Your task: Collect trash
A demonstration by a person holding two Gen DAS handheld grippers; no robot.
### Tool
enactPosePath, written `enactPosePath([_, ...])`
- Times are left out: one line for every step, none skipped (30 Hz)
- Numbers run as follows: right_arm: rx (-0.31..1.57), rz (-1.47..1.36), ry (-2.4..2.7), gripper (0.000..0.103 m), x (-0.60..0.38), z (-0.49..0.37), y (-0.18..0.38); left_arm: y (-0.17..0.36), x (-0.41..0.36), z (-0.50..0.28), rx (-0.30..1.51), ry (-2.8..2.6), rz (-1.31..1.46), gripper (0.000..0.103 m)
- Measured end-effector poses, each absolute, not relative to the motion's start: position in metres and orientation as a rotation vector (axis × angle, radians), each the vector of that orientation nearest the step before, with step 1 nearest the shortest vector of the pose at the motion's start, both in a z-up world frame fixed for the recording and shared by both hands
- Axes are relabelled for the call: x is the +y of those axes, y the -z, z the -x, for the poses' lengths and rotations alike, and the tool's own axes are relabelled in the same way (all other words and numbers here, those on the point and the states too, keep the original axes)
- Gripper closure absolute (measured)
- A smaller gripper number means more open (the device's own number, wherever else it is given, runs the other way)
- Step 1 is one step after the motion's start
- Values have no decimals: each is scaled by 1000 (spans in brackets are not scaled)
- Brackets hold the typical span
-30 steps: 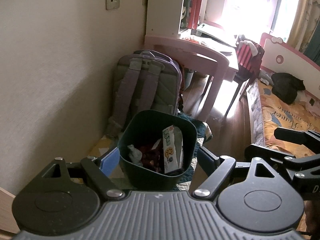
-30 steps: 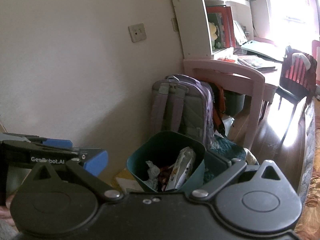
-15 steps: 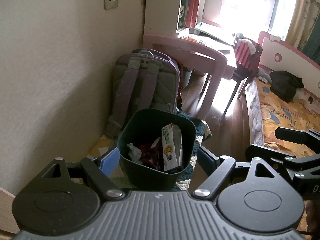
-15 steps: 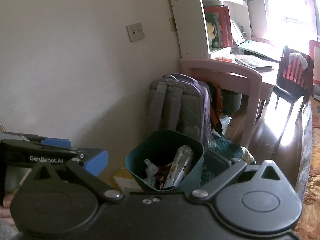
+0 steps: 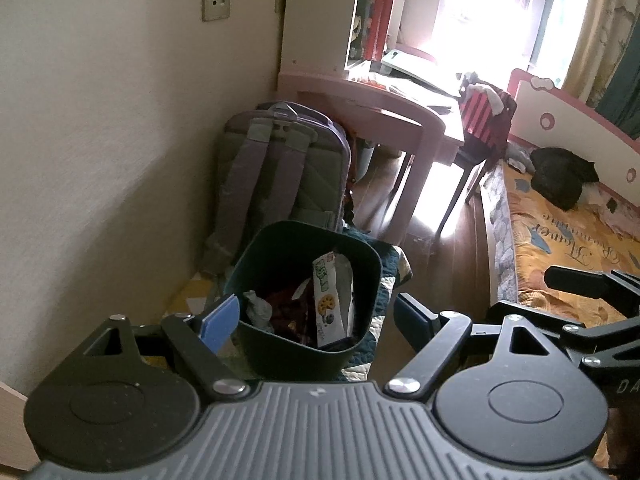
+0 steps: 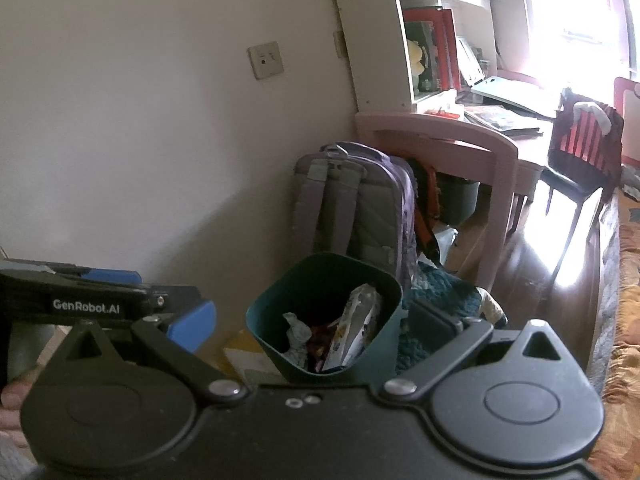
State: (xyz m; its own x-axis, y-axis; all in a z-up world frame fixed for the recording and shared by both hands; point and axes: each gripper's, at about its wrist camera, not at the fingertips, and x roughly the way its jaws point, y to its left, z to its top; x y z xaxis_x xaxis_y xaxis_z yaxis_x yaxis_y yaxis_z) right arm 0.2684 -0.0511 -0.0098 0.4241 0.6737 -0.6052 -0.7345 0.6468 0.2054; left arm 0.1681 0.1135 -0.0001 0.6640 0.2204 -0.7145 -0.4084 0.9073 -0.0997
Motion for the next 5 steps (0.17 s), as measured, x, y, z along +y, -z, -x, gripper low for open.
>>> enactPosePath([710, 94, -880, 0, -52, -268, 10, 0, 113, -168, 768, -361, 259, 18])
enactPosePath([709, 93, -878, 0, -52, -269, 10, 0, 112, -169, 769, -361, 257, 18])
enactPosePath([709, 91, -876, 0, -53, -269, 10, 0, 112, -169, 770, -360, 259, 18])
enactPosePath([710, 90, -875, 0, -54, -269, 10, 1, 112, -169, 772, -361, 260, 18])
enactPosePath([710, 90, -874, 0, -54, -269, 11, 1, 112, -170, 774, -364, 258, 18])
